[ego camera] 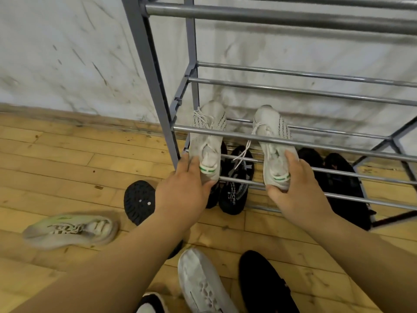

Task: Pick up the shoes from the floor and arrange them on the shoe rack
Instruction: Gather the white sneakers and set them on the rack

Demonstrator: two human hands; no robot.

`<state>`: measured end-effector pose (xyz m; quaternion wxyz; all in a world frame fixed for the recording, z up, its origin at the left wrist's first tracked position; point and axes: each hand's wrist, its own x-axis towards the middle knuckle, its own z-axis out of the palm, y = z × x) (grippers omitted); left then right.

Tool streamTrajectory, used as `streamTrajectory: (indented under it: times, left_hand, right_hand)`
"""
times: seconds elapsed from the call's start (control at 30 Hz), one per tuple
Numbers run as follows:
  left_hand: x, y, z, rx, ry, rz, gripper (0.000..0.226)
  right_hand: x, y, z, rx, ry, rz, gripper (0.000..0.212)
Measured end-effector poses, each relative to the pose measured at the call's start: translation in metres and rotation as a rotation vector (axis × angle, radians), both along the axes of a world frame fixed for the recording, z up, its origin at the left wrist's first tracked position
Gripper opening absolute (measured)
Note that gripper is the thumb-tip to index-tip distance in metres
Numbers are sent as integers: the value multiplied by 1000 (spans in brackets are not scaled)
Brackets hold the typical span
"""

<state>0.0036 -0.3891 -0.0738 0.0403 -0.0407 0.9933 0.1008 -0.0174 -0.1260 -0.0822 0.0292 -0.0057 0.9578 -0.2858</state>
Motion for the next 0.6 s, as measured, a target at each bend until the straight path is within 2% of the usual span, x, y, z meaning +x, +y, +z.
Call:
streamTrajectory:
  times: [0.13,0.37,0.5,0.6]
  left_hand:
    - [5,2,-1,-75,8,39,71]
    - [2,-5,-15,52,85,-30,70]
    - [4,-6,-16,53,100,-27,70]
    - [3,-8,-17,83,118,-32,72]
  right_hand:
    - [-1,-19,4,50,67,-33,90]
    - [-3,-71,8,56,-25,129,91]
    - [-1,-62,9,87,-74,209,90]
    - [0,-56,12,37,-27,216,91]
